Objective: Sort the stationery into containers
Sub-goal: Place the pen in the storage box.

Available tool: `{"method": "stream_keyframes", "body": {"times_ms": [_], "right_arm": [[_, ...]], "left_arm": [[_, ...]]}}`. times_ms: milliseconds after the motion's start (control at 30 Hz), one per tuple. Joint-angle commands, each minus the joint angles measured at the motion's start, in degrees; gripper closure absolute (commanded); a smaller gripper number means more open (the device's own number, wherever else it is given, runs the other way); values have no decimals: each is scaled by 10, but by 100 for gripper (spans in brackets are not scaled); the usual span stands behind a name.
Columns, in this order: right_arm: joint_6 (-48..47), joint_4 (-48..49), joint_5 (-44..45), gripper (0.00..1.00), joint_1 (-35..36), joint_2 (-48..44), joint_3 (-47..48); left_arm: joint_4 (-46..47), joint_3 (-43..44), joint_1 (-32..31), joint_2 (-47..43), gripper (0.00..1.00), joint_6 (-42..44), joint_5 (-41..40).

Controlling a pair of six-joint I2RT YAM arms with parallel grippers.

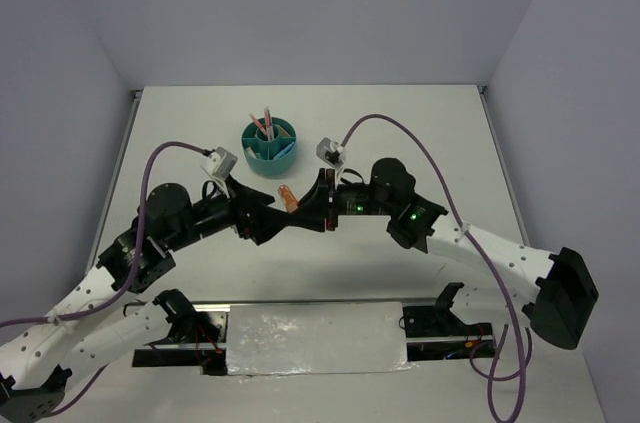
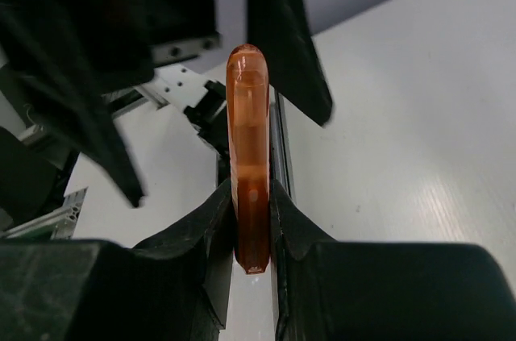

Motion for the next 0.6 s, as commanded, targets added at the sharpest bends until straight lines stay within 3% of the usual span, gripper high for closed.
{"method": "stream_keyframes", "body": {"times_ms": [0,333,367,467,567], "right_arm": [[-38,48,-35,100,8,-44,-12],[-54,28,-51,100,39,-48,17],[-53,29,-52,100,39,-48,16],[-50,38,-59,100,38,-54,12],[-50,37,-61,100,39,-62,12]], "left_arm": [[77,-1,-2,-10,2,-25,69],[272,-48,-2,10,12,-106,180],[275,-49,-2,12,15,-107,183],[266,-47,-2,20,41,-99,179],[264,-51,-2,28,48,-98,184]]}}
